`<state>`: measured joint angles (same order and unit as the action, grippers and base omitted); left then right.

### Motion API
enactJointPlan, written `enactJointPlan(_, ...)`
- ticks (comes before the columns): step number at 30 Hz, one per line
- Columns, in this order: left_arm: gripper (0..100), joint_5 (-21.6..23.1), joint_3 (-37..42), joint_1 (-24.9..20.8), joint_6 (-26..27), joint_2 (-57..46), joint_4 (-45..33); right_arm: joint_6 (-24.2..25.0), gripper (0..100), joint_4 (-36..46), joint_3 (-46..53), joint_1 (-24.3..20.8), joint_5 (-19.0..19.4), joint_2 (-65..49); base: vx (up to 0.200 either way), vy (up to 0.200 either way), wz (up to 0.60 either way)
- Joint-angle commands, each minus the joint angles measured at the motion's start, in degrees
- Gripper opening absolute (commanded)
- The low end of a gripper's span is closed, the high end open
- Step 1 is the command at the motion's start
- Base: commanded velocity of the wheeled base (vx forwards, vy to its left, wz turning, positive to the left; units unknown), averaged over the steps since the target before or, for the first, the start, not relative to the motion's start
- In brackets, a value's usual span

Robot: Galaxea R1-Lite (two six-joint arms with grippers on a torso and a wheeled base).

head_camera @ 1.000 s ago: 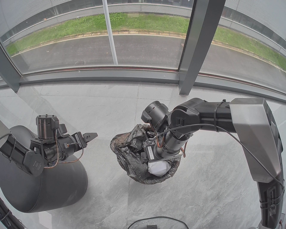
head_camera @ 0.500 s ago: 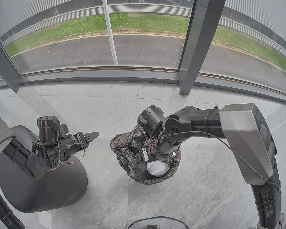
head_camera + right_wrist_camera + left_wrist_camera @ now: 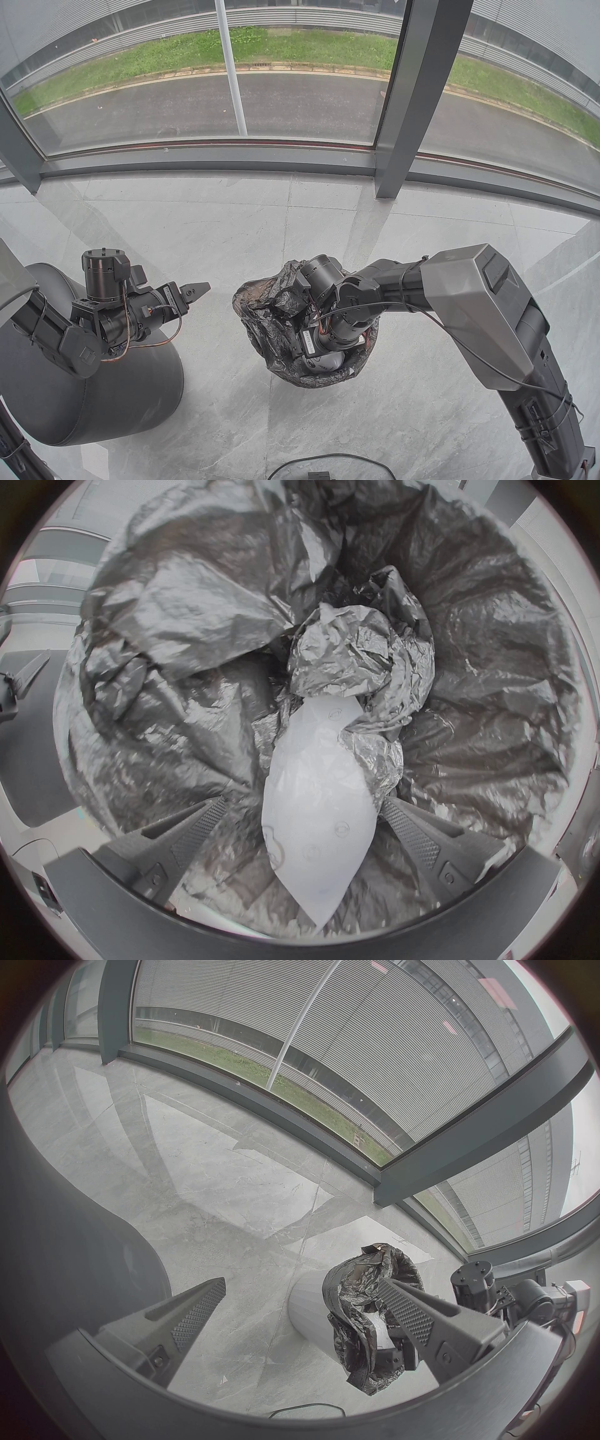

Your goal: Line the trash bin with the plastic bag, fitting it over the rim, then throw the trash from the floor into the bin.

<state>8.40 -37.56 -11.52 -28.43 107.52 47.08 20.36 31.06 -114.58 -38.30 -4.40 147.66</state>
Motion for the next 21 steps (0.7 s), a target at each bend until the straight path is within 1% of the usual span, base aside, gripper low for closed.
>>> enactJointPlan(1, 100, 0.0, 0.0, 0.0, 0.1, 0.8, 0.0, -0.5, 100, -2.8, 0.0, 1.1, 0.2, 3.5, 0.000, 0.000, 0.00)
enactJointPlan(8, 100, 0.0, -0.1, -0.2, 0.1, 1.4, 0.0, -2.2, 100, -3.4, 0.0, 1.1, 0.2, 3.5, 0.000, 0.000, 0.00)
enactJointPlan(13, 100, -0.1, 0.0, -0.6, 0.2, 1.6, 0.0, -2.3, 100, -3.5, 0.0, 1.0, 0.1, 3.2, 0.000, 0.000, 0.00)
enactJointPlan(21, 100, -0.1, 0.0, -0.6, 0.1, 1.5, 0.1, -2.3, 100, -3.6, 0.0, 0.3, -0.3, -2.0, 0.000, 0.000, 0.00)
